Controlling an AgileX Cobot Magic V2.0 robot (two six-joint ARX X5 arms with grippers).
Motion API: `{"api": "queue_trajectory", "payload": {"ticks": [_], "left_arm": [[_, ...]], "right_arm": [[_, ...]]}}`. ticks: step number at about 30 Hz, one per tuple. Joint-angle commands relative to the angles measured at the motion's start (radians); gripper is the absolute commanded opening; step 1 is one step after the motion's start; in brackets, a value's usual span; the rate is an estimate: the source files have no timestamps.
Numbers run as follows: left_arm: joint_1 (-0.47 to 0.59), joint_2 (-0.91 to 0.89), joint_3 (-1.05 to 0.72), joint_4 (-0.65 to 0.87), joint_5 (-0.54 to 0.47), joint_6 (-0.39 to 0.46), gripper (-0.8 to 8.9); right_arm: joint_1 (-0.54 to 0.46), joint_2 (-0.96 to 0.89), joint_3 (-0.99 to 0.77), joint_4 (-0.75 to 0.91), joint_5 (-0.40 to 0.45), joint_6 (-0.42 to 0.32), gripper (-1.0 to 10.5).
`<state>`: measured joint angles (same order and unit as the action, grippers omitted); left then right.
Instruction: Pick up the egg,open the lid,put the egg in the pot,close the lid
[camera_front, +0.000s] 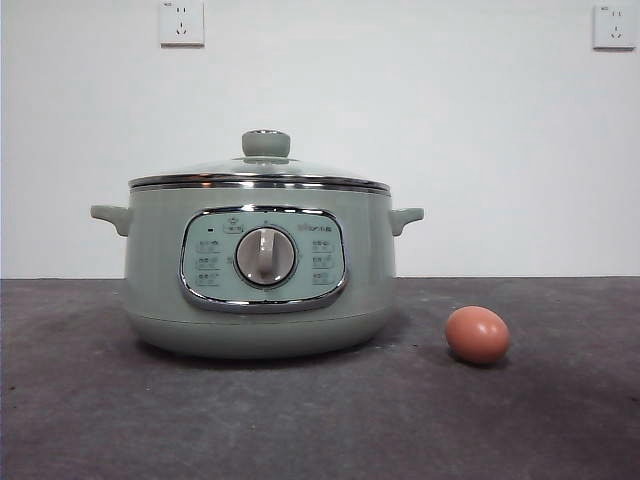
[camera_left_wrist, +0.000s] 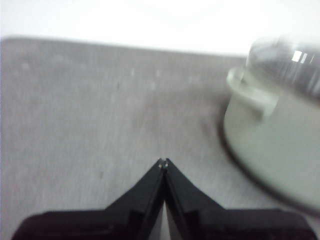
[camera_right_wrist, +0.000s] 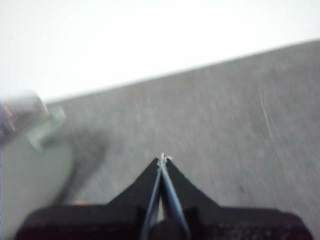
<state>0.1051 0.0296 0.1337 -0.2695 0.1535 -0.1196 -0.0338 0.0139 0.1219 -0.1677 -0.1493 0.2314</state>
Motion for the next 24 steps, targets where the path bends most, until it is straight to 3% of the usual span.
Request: {"api": "queue_trajectory", "payload": {"ticks": [1,9,16,19,24], "left_arm": [[0.000,0.013,0.056,-0.005,0.013,-0.065,-0.06],[0.000,0.139,0.328,-0.175,0.126,-0.066,-0.06],[-0.020,0.277,0.594,-0.402,0.249,0.003,-0.06],[-0.026,0.318,0.682,-0.496,0.315,0.035,-0.06],[-0.049,0.346,0.777,-0.579,0.369,0.050,-0.06]], "right_arm": [[0.001,0.017,0.064,0.006,-0.005,0.066,-0.1],[0.000,0.170,0.355,-0.229,-0.120,0.030,-0.1],[0.000,0.340,0.668,-0.592,-0.265,-0.181,-0.1],[0.005,0.393,0.775,-0.708,-0.271,-0.235,-0.1],[0.014,0.444,0.901,-0.792,-0.275,-0.239,-0.1]]}}
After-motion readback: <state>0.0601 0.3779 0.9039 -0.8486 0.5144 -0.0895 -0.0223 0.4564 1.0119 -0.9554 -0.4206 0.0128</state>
